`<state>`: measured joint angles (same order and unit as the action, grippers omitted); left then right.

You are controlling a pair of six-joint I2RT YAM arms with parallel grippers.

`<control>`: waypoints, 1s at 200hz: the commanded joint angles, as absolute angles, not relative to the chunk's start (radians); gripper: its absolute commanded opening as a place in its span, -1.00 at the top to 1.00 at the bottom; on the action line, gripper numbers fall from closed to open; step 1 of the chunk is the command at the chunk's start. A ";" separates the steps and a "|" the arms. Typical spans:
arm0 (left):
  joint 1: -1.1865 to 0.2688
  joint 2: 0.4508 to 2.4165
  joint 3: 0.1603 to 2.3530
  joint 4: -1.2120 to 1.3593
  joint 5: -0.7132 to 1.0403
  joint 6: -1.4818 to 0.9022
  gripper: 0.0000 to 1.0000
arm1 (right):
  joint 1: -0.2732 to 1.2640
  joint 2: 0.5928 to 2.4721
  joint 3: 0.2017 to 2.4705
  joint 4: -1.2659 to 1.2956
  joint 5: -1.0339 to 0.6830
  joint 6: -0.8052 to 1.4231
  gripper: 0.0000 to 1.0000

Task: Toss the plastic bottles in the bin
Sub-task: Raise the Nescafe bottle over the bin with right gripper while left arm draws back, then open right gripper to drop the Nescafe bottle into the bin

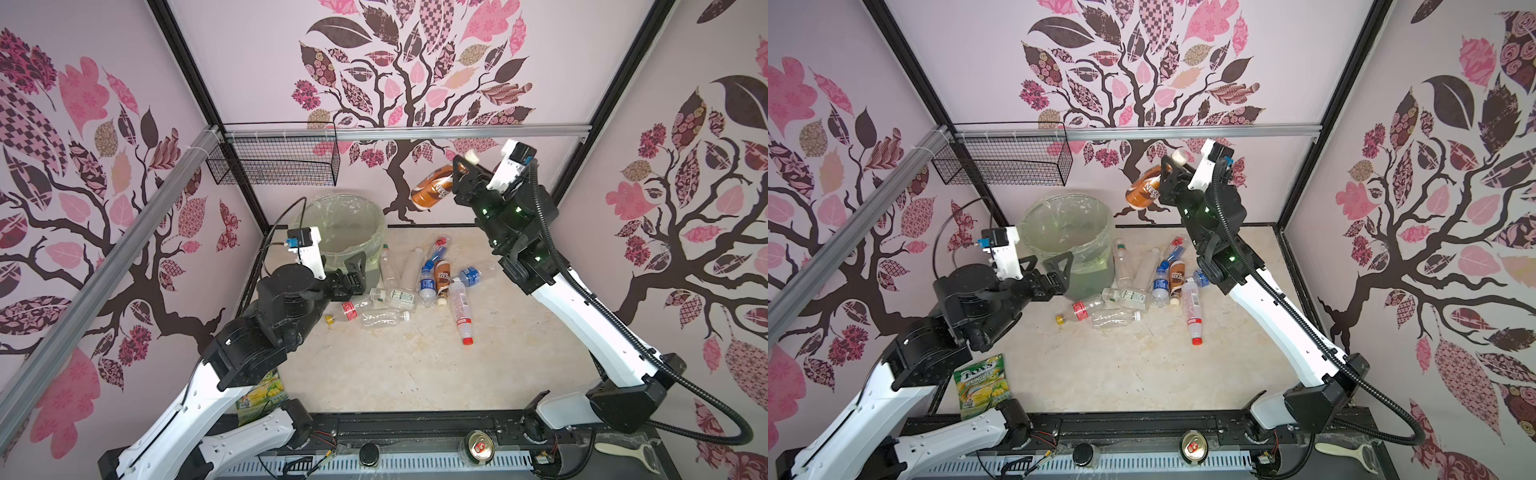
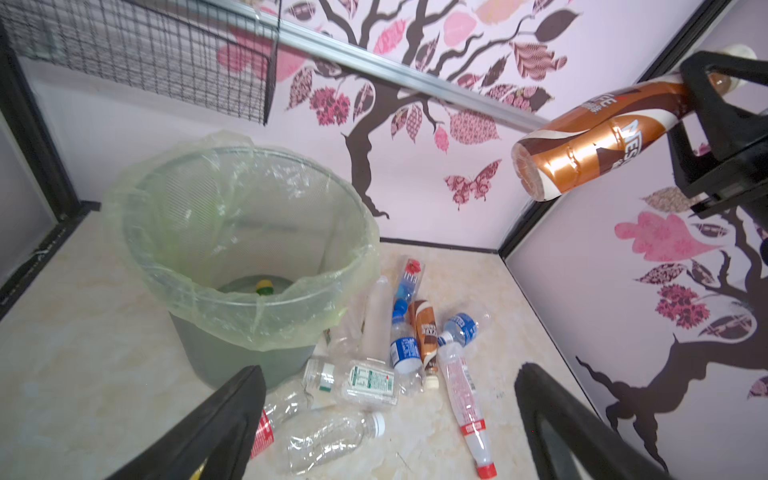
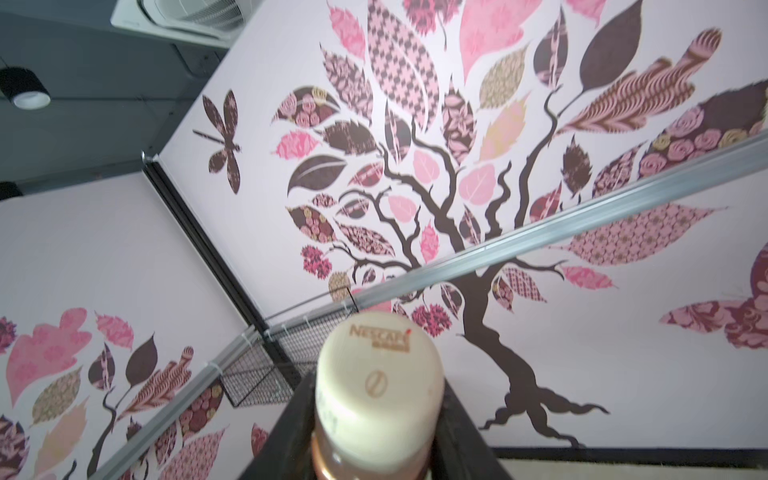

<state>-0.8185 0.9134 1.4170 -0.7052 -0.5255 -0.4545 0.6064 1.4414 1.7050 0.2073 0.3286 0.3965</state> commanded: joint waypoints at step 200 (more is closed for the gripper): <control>-0.808 0.840 1.221 -0.896 -0.680 -0.716 -0.96 | 0.655 1.769 2.085 -0.145 0.087 0.366 -0.99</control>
